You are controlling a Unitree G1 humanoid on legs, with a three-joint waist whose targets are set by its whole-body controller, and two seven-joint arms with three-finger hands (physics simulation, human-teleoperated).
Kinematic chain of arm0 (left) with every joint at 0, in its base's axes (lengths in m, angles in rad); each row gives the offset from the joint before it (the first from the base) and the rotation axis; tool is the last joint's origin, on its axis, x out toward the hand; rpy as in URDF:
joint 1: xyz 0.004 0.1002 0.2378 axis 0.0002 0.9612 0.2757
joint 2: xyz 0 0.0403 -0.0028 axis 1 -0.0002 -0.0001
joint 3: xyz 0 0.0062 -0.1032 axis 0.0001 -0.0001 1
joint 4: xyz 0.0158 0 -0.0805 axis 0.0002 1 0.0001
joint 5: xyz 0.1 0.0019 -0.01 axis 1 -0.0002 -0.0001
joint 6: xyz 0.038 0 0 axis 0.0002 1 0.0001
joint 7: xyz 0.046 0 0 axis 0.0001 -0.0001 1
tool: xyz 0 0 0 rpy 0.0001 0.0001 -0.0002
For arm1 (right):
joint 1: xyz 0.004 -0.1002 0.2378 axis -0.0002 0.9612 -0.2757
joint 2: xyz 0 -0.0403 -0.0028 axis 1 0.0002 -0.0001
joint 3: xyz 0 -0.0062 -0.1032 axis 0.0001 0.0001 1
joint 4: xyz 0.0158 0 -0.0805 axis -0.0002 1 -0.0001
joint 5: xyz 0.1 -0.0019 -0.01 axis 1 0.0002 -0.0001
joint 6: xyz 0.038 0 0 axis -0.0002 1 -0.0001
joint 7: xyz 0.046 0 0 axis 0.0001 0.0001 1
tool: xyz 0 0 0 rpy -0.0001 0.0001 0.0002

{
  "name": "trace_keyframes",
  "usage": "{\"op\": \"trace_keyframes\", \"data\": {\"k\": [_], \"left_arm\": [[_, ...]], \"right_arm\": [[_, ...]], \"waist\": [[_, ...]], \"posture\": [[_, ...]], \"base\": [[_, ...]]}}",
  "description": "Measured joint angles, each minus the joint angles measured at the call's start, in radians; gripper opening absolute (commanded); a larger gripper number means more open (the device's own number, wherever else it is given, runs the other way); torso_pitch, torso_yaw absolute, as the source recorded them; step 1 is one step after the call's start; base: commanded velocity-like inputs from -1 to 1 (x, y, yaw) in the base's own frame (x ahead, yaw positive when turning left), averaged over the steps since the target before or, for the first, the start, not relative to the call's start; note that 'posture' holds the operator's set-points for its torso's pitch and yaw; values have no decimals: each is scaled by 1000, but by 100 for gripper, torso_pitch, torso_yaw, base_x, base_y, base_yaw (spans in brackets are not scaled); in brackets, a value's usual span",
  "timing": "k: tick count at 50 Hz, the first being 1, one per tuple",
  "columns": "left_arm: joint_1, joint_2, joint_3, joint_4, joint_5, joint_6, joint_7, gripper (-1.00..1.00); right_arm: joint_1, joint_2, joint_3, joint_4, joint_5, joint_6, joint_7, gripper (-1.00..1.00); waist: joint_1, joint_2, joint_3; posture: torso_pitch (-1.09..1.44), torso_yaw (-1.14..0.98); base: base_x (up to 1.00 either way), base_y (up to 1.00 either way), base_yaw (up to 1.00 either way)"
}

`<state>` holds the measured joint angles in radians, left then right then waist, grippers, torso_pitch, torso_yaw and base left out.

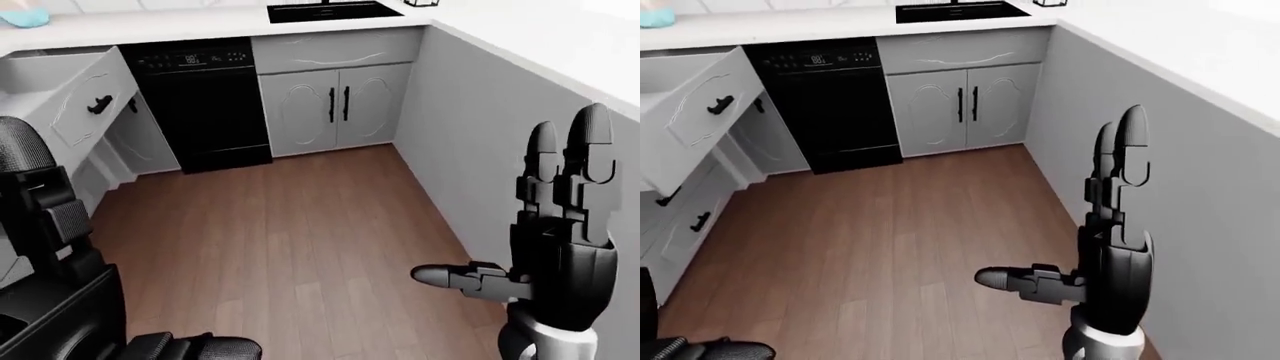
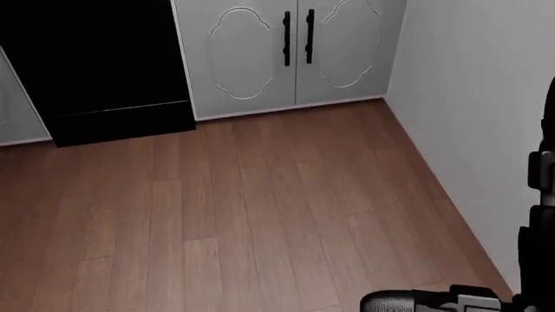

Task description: Close the right drawer.

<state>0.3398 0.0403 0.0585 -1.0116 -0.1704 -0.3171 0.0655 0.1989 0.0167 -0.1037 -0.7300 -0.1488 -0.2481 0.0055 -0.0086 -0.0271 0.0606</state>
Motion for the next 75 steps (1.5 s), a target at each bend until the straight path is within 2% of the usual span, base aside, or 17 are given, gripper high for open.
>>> {"op": "trace_keyframes", "data": {"k": [2,7,11,14,25,27,30,32,36,38,42,51,60,63,66,67,75], "left_arm": [[-1,0,2,-2,0,3,-2,100],[-5,7,-4,-12,3,-2,2,100],[-8,19,0,-13,3,-3,11,100],[-1,20,6,3,-1,1,18,100],[-6,22,4,-11,-4,3,20,100],[-6,15,-8,-3,-1,2,17,100],[0,18,-10,4,2,7,16,100],[-2,18,-8,-5,2,5,17,100],[-2,18,-9,-16,3,-5,13,100],[-2,16,-5,-17,1,-6,11,100],[3,10,8,4,-6,2,12,100],[1,-1,8,-11,-6,-2,-5,100],[-2,20,-6,-12,-1,0,18,100],[-5,17,-8,-16,0,-2,13,100],[-5,17,-6,-14,1,1,12,100],[-7,19,1,-8,-1,2,14,100],[-11,-9,11,-6,-1,15,-4,100]], "right_arm": [[-9,-2,-4,-1,2,12,2,100],[-9,-1,2,-19,5,8,6,100],[-3,6,4,-24,8,4,8,100],[3,8,14,-7,5,9,13,100],[-13,4,1,-22,3,8,13,100],[-14,-2,-10,-9,3,11,9,100],[-7,1,-12,11,2,22,4,100],[-16,-1,-8,7,0,22,3,100],[-21,-3,-6,0,-1,12,0,100],[-19,-3,-3,-2,-2,10,0,100],[-10,4,19,22,-7,10,9,100],[-19,1,15,5,-11,-4,2,100],[-8,-1,0,-9,-6,14,1,100],[-12,-3,-7,-13,-2,13,3,100],[-14,-2,-8,-6,-2,13,1,100],[-15,4,1,-1,-4,10,3,100],[-14,2,3,4,-8,12,4,100]], "waist": [[4,3,-4],[6,50,7],[6,103,-10],[7,84,5],[4,-23,-5],[-11,-5,-2],[-7,-11,-13],[-3,4,-12],[-7,59,2],[-3,105,-10],[16,81,-7],[5,-27,-5],[-4,9,-8],[-11,45,-4],[-12,104,-12],[-3,107,-16],[7,31,-5]], "posture": [[0,0],[0,0],[0,0],[0,0],[0,0],[0,0],[0,0],[0,0],[0,0],[0,0],[0,0],[0,0],[0,0],[0,0],[0,0],[0,0],[0,0]], "base": [[0,12,0],[0,24,0],[0,29,0],[0,26,0],[0,26,0],[0,27,0],[0,27,0],[0,28,0],[0,28,0],[0,28,0],[0,28,0],[0,28,0],[0,38,0],[0,49,0],[0,49,0],[0,49,0],[0,49,0]]}}
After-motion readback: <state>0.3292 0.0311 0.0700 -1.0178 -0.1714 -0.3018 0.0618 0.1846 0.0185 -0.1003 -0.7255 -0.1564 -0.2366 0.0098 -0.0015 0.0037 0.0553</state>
